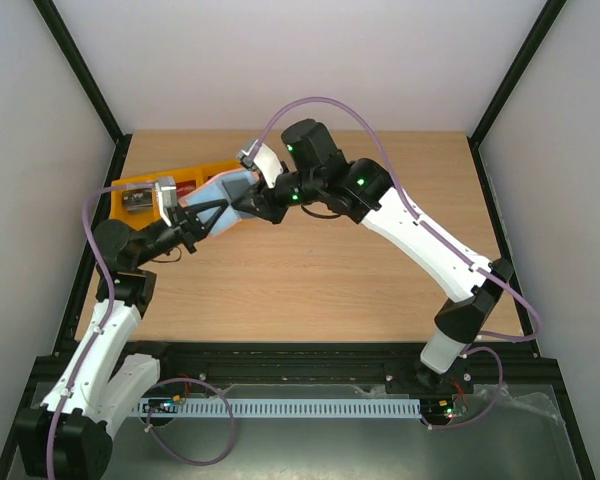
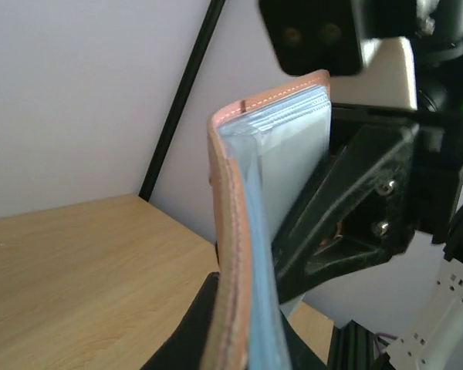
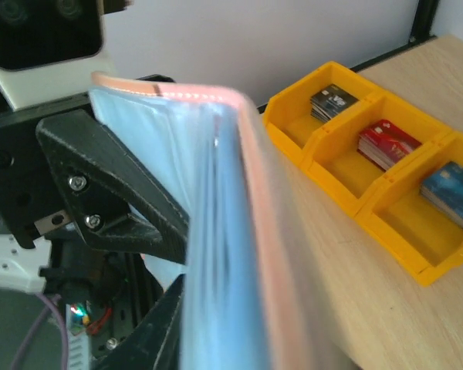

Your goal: Take the credit cards out of the card holder

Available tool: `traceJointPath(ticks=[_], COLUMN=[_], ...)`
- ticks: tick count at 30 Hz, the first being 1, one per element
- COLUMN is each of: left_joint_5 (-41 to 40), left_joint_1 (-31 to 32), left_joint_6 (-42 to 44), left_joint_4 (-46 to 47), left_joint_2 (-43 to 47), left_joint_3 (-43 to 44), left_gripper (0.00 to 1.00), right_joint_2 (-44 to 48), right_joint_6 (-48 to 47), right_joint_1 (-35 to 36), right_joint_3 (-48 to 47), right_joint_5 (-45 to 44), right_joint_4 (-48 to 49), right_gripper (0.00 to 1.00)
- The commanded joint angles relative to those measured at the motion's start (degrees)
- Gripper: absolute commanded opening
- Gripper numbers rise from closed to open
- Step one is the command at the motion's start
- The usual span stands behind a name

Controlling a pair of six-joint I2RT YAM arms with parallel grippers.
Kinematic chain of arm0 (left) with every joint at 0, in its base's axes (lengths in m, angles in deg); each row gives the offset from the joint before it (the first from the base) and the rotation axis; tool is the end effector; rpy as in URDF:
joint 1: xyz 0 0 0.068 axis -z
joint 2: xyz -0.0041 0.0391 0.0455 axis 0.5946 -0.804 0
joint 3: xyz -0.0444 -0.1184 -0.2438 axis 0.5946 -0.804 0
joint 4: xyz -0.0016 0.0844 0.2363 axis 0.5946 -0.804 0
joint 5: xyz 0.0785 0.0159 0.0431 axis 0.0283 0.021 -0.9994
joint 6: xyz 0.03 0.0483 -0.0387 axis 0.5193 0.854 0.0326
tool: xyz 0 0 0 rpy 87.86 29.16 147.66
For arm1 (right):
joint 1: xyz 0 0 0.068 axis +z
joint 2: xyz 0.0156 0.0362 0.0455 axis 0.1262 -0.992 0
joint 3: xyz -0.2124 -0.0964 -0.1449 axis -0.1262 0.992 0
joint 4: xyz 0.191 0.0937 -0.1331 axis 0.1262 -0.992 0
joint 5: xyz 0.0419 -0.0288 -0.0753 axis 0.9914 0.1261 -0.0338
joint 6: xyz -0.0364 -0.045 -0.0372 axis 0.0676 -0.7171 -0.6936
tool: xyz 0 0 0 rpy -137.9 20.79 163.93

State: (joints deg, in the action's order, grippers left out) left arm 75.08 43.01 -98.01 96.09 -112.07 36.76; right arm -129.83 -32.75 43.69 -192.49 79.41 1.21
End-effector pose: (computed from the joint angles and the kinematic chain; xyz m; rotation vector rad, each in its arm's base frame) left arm 0.1679 -0.0638 0.3577 0.5335 1.3297 -1.1626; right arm 0.2083 0.3054 0.4384 -1.2739 1.7580 1.1252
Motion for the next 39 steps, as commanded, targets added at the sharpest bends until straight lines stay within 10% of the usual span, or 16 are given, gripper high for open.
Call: traceJointPath(ticks=[1, 8, 39], left_joint_5=[3.3, 3.2, 3.4], left_joint_1=[0.5, 0.2, 0.2], left_joint_6=[1.3, 1.2, 2.3], left_joint_4=[0.5, 1.0, 1.7], left_joint_2=[0.8, 1.3, 0.8], left_joint_3=[0.9, 0.7, 1.2], left_gripper=[0.02, 0.02, 0.02], right_joint_2=[3.2, 7.8, 10.9], right_joint_6=[1.1, 2.1, 3.5], right_joint_1=[-2.6, -8.2, -9.8], right_joint_3=[2.7, 8.3, 14.3], right_joint_5=[8.4, 16.7, 7.3], right_joint_4=[4.0, 7.6, 12.1], right_gripper=[0.29, 0.43, 0.36])
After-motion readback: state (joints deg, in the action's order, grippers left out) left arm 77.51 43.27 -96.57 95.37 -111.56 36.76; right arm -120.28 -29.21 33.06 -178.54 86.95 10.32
